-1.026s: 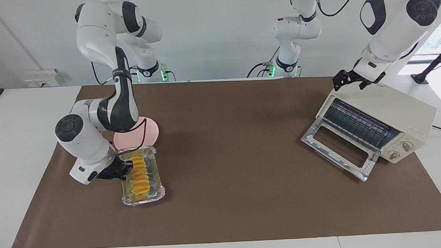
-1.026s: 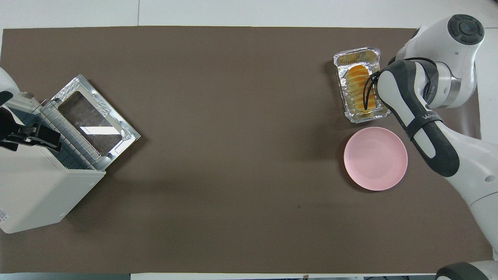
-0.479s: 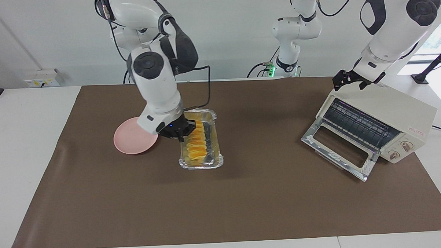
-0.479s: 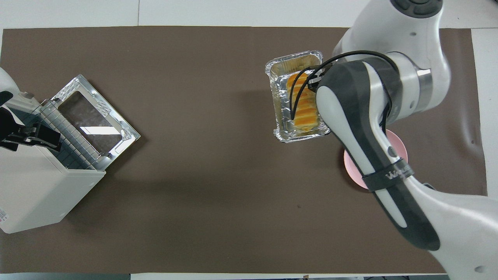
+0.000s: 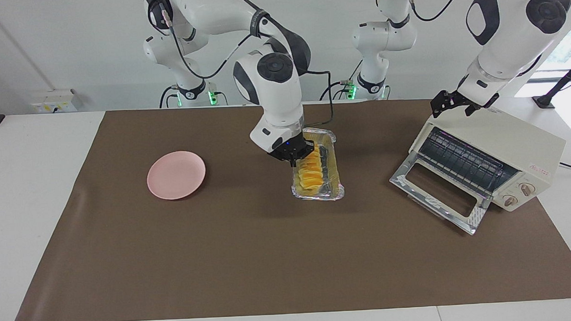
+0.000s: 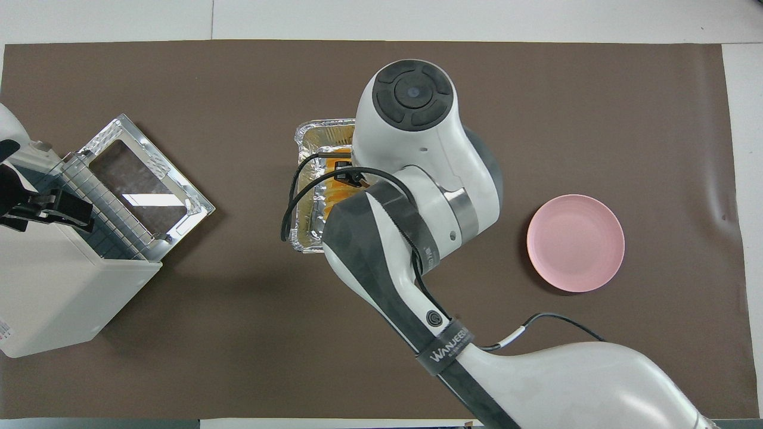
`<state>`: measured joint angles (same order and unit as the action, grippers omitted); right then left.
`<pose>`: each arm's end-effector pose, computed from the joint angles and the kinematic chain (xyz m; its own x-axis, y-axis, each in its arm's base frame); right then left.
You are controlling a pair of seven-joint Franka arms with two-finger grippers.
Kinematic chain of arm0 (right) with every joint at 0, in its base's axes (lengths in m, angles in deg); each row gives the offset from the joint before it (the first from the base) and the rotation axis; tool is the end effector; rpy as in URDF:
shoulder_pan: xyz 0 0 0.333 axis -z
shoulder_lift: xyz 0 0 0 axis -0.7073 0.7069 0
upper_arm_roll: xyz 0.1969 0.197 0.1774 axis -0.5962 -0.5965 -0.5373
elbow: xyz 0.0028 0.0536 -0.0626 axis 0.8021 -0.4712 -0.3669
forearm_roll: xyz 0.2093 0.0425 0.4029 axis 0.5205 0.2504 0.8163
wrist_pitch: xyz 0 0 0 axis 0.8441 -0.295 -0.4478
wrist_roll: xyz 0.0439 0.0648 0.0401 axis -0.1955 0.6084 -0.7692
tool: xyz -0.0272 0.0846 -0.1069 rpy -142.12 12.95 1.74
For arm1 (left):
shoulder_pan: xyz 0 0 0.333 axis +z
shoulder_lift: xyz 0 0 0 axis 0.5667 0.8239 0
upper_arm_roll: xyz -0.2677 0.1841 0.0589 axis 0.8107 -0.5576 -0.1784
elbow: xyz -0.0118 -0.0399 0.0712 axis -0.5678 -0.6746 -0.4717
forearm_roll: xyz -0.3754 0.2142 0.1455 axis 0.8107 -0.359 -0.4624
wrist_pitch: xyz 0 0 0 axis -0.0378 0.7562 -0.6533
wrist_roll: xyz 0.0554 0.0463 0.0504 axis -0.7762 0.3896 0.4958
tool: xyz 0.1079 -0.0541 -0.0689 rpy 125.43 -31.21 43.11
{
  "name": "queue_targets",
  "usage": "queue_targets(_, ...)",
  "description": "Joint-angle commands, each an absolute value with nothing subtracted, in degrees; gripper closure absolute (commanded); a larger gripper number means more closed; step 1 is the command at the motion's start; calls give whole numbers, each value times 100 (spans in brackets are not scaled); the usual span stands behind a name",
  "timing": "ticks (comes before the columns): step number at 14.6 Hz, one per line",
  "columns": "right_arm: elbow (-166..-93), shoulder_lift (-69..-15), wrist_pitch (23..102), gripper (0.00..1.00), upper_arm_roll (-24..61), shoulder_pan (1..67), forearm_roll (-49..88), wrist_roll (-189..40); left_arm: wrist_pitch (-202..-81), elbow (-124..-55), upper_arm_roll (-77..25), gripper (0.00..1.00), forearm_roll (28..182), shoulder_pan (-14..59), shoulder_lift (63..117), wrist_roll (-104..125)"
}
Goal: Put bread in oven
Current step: 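Slide the foil tray toward the oven and release it mid-table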
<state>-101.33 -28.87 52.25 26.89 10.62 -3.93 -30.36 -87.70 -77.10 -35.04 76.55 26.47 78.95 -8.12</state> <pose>0.6439 0.4428 0.4225 0.9971 -0.0722 -0.0259 -0.0748 -0.9893 -0.1252 0.5906 -0.0090 0.5432 0.9744 -0.0851 -0.2080 -0.0951 -0.9947 -0.0386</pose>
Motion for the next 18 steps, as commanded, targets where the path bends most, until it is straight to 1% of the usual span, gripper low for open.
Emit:
queue_targets(1, -10366, -2674, 5783, 100, 2711, 924, -295, -2913, -8799, -7698, -3506, 0, 7652, 2661, 7850, -828)
queue_targets(4, -10857, -2595, 6407, 100, 2711, 713, -303, -3000, -8799, -7698, -3506, 0, 7644, 2661, 7850, -828)
queue_targets(6, -11271, -2682, 6742, 100, 2711, 731, -304, -3245, -8799, -7698, -3506, 0, 7644, 2661, 7850, -828)
queue_targets(9, -12008, -2884, 7470, 100, 2711, 713, -321, -3360, -8799, -7698, -3506, 0, 7644, 2661, 7850, -828)
queue_targets(11, -12186, -2929, 7666, 100, 2711, 713, -312, -3502, -8799, -7698, -3506, 0, 7644, 2661, 7850, -828)
queue_targets(12, -12186, -2937, 7631, 88, 2720, 713, -312, -3484, -8799, -7698, -3506, 0, 7644, 2661, 7850, -828)
queue_targets(13, -12169, -2937, 7614, 1, 2720, 704, -312, -3441, -8799, -7698, -3506, 0, 7652, 2661, 7850, -828)
queue_targets(16, -11915, -2946, 7211, 0, 2737, 731, -304, -3195, -8799, -7698, -3506, 0, 7644, 2661, 7850, -828)
queue_targets(18, -11782, -3173, 6841, 0, 2807, 905, -338, -3272, -8799, -7698, -3506, 0, 7652, 2661, 7850, -828)
